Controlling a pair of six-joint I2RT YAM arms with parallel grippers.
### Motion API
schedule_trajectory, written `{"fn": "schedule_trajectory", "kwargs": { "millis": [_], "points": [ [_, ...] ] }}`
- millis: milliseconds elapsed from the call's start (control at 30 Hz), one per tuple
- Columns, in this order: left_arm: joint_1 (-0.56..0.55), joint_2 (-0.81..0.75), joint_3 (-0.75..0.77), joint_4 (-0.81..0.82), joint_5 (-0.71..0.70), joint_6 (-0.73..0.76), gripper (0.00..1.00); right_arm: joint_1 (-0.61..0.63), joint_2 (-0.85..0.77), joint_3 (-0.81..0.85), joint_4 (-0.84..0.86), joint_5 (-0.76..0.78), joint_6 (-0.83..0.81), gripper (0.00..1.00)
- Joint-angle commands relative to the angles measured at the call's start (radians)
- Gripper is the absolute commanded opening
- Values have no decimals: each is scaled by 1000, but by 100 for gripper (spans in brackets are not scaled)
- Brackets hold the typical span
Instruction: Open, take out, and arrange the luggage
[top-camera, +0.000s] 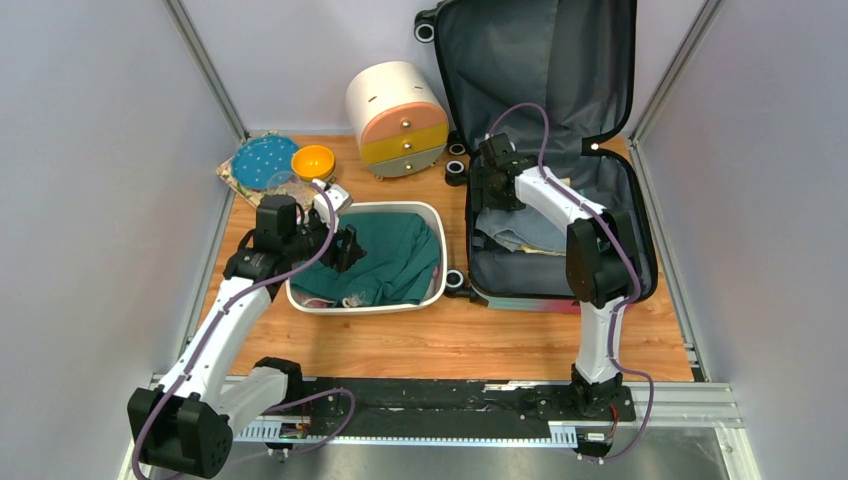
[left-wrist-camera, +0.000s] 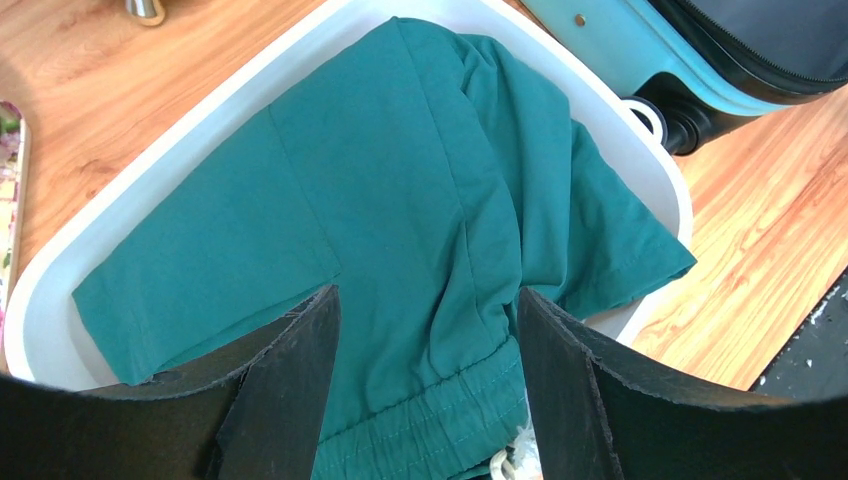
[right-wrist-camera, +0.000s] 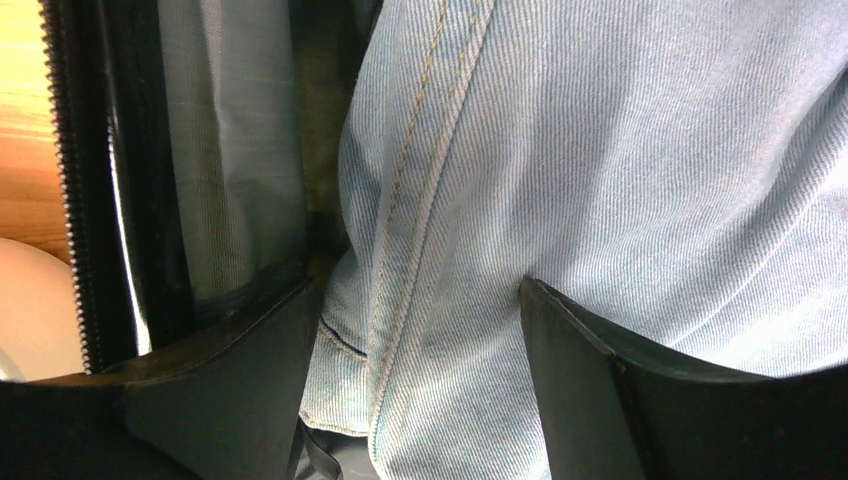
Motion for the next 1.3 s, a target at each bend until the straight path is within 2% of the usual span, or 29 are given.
{"fn": "schedule_trajectory", "kwargs": {
  "millis": [0,167,367,467,500,600,767,800,900,1000,1267],
  "points": [
    [-2,-17,-5,27,9,-14,73,15,-27,35,56,20,67,78],
    [-2,-13,-10,40,14,-19,73,49,-21,40,46,114,58,78],
    [-2,-10,3,37,9,-17,73,43,86,87,-50,177,44,73],
    [0,-16,3,29,5,-10,73,18,39,51,-50,128,29,58],
    [0,-20,3,29,5,-8,73,10,-6,39,-44,119,19,48],
    [0,-25,-5,35,11,-13,73,-13,-98,6,-36,57,-22,32],
    [-2,-31,-8,41,17,-20,73,-60,-219,-21,-38,-59,-93,14],
    [0,-34,-8,41,15,-20,73,-81,-247,-24,-38,-67,-108,2],
    [-2,-40,-10,40,12,-17,73,-138,-285,-32,-44,-133,-129,0],
    [0,-40,-11,35,-8,-28,73,-195,-332,-43,-47,-295,-148,0],
    [27,3,24,26,-75,-124,75,-204,-520,-86,-21,-501,-85,0]
  ]
}}
